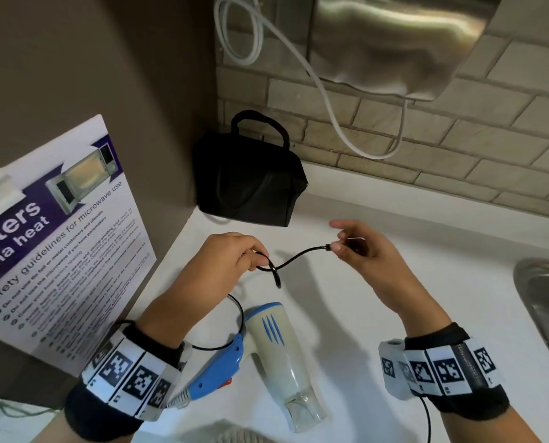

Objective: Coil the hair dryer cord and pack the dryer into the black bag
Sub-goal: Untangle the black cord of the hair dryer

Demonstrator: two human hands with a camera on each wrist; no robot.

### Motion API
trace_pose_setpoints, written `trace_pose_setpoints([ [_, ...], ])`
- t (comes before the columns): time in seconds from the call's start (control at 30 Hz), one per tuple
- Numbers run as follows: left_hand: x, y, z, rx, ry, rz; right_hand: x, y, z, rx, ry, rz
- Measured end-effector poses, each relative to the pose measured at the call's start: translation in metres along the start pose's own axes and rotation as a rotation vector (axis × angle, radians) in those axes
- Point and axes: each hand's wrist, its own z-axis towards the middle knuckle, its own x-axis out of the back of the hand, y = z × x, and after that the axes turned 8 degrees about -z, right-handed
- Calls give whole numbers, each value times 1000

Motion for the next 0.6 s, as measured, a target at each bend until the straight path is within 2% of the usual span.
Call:
trace_pose_setpoints([
  [0.17,-1,2,-5,15,51,-73,-2,5,11,-89,267,396],
  [0.3,-6,12,-7,23,52,-78,-20,4,13,-70,318,556],
  [0.4,-13,16,-7,7,33,3,-36,1,9,-53,218,437],
  [0.6,-21,5,-8,-28,-22,128,-36,-21,1,95,-13,-39],
])
